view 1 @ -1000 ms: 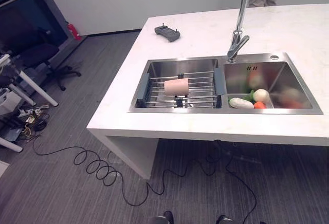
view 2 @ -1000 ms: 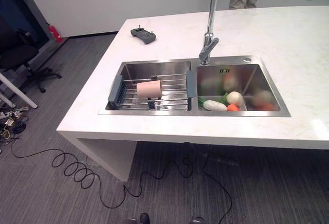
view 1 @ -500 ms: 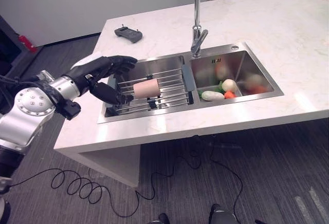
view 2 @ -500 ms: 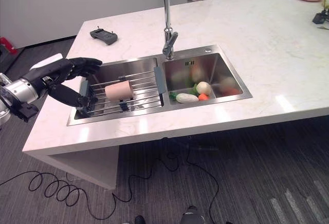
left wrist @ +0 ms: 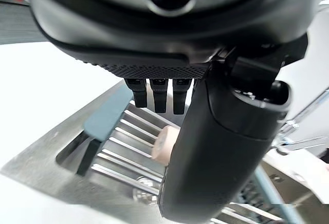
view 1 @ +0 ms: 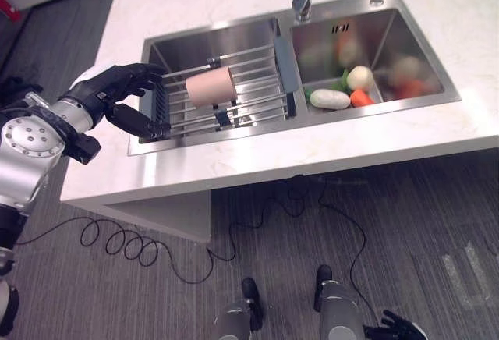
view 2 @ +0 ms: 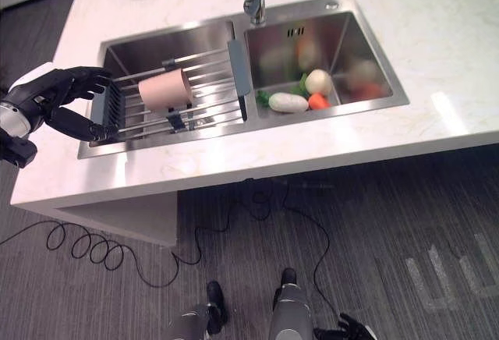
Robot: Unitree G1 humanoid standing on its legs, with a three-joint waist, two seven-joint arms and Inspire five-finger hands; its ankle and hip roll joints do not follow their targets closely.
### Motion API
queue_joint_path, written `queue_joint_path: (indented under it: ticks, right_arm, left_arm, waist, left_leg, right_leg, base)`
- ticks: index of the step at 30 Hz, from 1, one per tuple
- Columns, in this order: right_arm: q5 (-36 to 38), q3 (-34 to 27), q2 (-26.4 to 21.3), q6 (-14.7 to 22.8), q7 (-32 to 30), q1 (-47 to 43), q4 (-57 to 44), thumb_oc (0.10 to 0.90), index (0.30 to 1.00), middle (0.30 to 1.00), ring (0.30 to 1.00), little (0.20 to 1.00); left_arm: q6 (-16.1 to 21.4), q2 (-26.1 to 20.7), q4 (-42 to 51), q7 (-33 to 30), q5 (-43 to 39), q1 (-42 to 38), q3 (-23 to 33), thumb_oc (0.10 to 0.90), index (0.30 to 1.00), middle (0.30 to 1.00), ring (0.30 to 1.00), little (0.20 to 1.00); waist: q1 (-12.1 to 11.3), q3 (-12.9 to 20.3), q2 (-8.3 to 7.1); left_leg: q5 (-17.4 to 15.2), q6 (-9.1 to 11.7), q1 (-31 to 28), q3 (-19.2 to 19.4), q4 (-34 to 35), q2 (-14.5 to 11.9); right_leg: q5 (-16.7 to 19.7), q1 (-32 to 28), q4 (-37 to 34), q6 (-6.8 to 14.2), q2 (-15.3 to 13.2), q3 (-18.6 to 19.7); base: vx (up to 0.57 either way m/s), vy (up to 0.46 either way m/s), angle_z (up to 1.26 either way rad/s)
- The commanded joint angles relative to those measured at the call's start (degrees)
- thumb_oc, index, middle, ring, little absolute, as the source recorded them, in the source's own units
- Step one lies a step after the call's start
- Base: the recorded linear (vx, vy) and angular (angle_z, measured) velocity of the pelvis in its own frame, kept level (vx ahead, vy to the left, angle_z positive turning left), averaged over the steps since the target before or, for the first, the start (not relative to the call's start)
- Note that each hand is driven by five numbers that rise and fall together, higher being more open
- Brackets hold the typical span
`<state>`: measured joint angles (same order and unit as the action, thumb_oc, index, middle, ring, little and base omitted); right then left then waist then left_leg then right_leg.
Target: Place the dishes in the dishwasher.
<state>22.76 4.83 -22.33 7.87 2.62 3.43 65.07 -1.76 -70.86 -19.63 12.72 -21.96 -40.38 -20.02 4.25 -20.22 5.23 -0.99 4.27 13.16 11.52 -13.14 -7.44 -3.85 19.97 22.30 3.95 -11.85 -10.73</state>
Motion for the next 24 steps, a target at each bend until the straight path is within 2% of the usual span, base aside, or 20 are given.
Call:
queue_joint_path:
  ticks: [1, 10, 14, 24]
  right_arm:
    - [2.9, 0.7, -2.1, 0.5, 0.0, 2.2, -0.9, 0.8, 0.9, 0.9, 0.9, 0.9]
    - [3.4, 1.6, -2.7, 0.0, -0.3, 1.1, -2.6, 0.8, 0.9, 0.9, 0.9, 0.9]
    - [3.6, 1.7, -2.9, -1.0, -0.3, 0.4, -4.1, 0.8, 0.9, 0.9, 0.9, 0.9]
    - [2.3, 2.1, -2.6, -0.6, -0.4, 0.6, -3.7, 0.8, 0.9, 0.9, 0.9, 0.9]
  left_arm:
    - [6.4, -4.7, -1.0, -8.1, 1.7, -6.8, 7.6, 0.8, 0.9, 0.9, 0.9, 0.9]
    - [11.4, -4.2, 0.9, -13.6, 2.8, -6.0, 10.1, 0.8, 0.9, 0.9, 0.9, 0.9]
    - [10.4, -3.7, 4.6, -16.7, 4.3, -6.2, 11.3, 0.8, 0.9, 0.9, 0.9, 0.9]
    - [12.7, -3.5, 5.2, -19.9, -0.2, -6.9, 13.0, 0.8, 0.9, 0.9, 0.9, 0.9]
  waist:
    - [0.4, 1.7, -0.55]
    - [0.3, -1.9, -1.08]
    - [0.2, -3.0, -1.52]
    - [0.4, -3.4, -1.01]
  left_leg:
    - [-4.6, 1.7, 2.1, -1.7, -4.1, -1.6]
    - [-3.9, 1.7, 4.8, -2.2, -4.1, -1.3]
    - [-3.9, 1.7, 5.5, -2.1, -4.1, -1.2]
    - [-3.7, 1.8, 5.1, -1.9, -4.1, -1.2]
  right_leg:
    - [0.5, -5.8, -5.1, 9.0, -4.2, 1.4]
    - [1.5, -3.1, -5.1, 9.1, -4.6, 1.9]
    - [1.7, -2.2, -5.1, 9.1, -4.4, 2.2]
    - [1.8, -2.7, -5.1, 9.0, -4.8, 1.8]
  base:
    - [0.0, 0.034, -0.01]
    - [-0.01, 0.005, -0.04]
    - [-0.01, -0.007, -0.03]
    - [0.03, 0.014, -0.01]
